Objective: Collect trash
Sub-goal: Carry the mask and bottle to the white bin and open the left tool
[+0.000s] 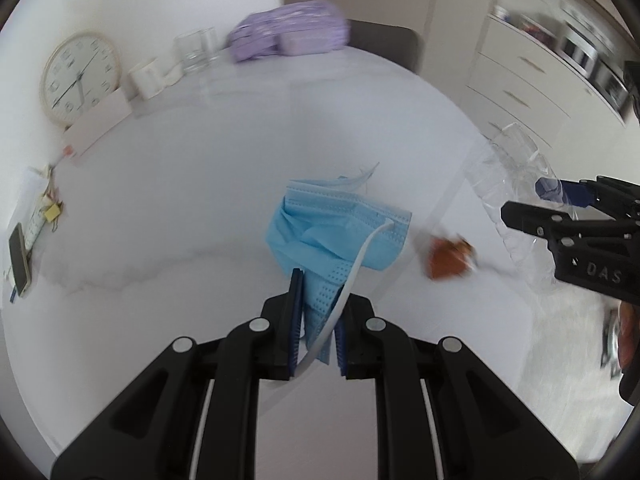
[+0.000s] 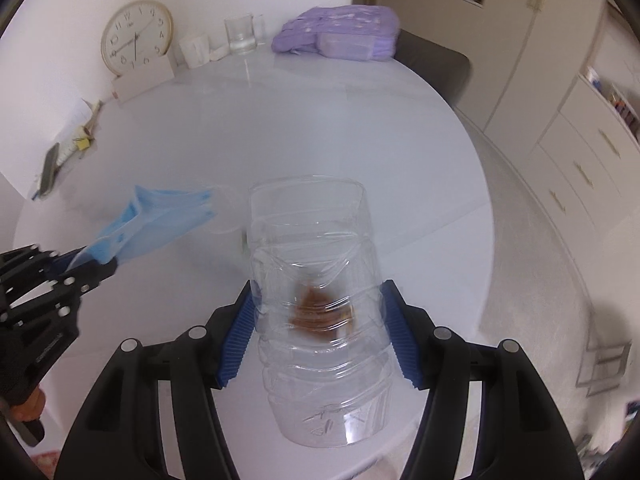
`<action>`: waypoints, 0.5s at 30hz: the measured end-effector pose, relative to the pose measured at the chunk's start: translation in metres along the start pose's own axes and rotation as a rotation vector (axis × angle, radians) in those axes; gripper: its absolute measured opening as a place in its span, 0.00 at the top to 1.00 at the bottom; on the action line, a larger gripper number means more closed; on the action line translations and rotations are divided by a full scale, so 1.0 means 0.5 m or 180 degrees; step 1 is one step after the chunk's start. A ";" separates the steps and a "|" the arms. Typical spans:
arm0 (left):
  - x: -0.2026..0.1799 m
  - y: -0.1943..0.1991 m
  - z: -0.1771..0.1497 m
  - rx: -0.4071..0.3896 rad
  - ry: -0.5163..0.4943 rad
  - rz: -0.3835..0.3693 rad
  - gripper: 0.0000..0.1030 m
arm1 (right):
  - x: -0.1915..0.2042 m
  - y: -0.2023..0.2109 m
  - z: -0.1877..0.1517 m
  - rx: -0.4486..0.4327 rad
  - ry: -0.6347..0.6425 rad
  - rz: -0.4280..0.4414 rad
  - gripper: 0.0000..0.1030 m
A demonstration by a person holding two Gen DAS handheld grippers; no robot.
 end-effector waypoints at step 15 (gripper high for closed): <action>-0.477 0.120 -0.253 0.0596 -0.0881 -0.1119 0.86 | -0.252 0.291 -0.467 0.0466 -0.0977 -0.0397 0.40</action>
Point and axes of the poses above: each gripper's, at about its wrist camera, not at the fingertips, and y roughly against the way its jaws point, x to its left, z to its top, the point moved 10 cm from there along -y, roughly the way its jaws point, and after that the axes turned 15 degrees about -x, right-handed, at the moved point
